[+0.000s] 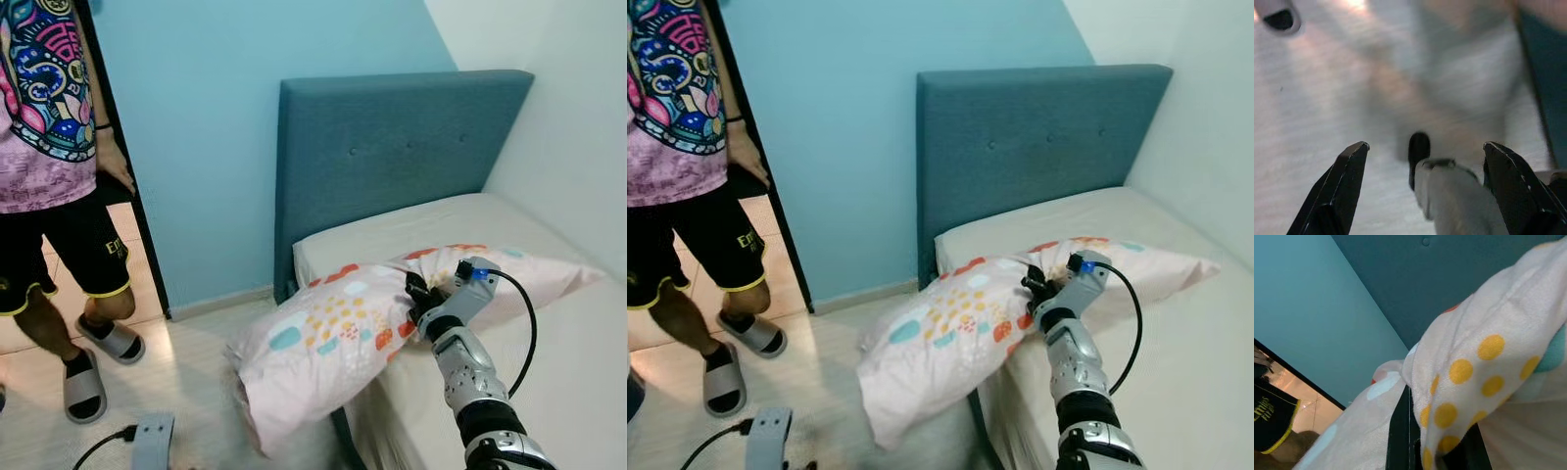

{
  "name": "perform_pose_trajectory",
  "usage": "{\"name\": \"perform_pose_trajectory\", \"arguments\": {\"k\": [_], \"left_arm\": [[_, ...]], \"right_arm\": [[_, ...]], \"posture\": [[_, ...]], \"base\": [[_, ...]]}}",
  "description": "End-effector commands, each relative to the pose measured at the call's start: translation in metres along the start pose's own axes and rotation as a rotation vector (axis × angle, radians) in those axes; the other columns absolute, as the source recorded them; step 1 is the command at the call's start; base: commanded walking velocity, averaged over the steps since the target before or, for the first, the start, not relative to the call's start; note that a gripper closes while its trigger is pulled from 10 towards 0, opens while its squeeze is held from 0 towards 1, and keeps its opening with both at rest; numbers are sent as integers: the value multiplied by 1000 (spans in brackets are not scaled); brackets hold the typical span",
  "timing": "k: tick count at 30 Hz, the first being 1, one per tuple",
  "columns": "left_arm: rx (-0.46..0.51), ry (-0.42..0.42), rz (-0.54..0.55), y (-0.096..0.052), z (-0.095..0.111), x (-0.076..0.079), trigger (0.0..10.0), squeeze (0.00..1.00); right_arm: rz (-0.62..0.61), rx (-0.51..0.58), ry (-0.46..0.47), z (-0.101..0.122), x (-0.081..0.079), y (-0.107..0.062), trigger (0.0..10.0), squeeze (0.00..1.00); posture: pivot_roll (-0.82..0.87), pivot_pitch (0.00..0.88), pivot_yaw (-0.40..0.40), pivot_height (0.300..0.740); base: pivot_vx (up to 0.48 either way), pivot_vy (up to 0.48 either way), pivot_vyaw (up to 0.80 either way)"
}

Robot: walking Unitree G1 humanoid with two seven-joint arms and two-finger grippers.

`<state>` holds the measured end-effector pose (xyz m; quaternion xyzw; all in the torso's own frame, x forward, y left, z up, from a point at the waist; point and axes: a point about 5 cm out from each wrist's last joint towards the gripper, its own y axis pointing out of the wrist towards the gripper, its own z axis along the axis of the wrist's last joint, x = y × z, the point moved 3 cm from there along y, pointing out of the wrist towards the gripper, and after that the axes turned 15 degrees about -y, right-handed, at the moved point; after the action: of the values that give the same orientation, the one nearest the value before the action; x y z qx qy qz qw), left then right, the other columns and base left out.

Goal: Clean up the room

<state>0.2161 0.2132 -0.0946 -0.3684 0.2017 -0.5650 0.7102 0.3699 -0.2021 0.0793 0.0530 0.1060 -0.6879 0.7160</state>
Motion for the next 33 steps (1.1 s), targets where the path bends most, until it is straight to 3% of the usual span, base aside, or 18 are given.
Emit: {"name": "perform_pose_trajectory", "arguments": {"k": [1, 9, 20, 33], "left_arm": [[7, 21, -32, 1, 1, 9, 10000, 0], [3, 7, -18, 1, 0, 8, 10000, 0], [-26, 3, 2, -2, -11, 1, 10000, 0], [-19, 31, -32, 0, -8, 10, 10000, 0]], "right_arm": [[8, 72, -35, 25, 0, 8, 10000, 0], [85, 100, -18, 29, -14, 10, 10000, 0], [153, 111, -1, 29, -22, 8, 10000, 0], [-25, 105, 18, 34, 7, 7, 10000, 0]], "posture": [[42, 0, -99, 740], [43, 0, -103, 740], [40, 0, -99, 740], [28, 0, -90, 740]], "base": [[454, 0, 0], [451, 0, 0], [451, 0, 759], [469, 0, 1]]}}
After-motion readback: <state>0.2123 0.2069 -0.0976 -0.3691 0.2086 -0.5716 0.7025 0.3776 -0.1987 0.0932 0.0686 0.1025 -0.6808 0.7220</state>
